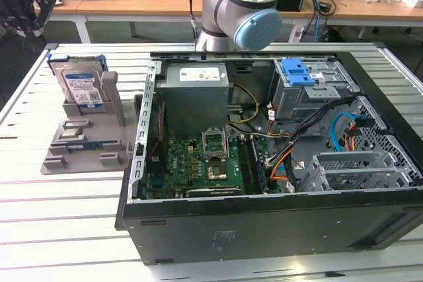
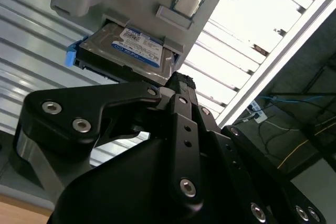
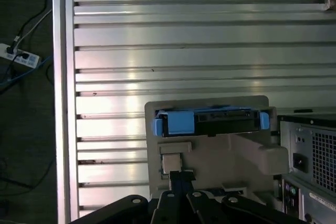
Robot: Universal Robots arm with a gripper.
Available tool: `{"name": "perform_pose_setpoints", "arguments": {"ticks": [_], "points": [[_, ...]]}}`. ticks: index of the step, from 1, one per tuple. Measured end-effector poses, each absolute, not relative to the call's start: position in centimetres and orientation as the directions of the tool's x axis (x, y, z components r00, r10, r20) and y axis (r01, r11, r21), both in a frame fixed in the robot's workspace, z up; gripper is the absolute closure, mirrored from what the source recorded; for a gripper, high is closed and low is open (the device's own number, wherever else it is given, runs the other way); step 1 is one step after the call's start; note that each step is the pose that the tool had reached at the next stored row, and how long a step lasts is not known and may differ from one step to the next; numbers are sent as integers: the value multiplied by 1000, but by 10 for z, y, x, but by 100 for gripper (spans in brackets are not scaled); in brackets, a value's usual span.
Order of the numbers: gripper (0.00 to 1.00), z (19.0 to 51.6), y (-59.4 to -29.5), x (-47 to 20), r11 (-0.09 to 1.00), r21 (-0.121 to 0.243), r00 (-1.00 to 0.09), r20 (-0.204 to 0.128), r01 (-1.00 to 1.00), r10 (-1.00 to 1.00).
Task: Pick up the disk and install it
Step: 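Pick up the disk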
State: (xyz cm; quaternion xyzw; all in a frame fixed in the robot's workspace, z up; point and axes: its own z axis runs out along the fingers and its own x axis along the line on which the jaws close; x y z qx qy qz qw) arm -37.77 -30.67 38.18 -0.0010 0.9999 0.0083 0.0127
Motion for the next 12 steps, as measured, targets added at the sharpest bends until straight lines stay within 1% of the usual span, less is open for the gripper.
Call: {"name": "perform_pose_setpoints", "arguments": {"ticks": [5, 12], "points": [[89, 382, -307, -378, 990, 16, -990, -25, -138, -137], [89, 382, -307, -378, 974, 16, -974, -25, -227, -226]]}}
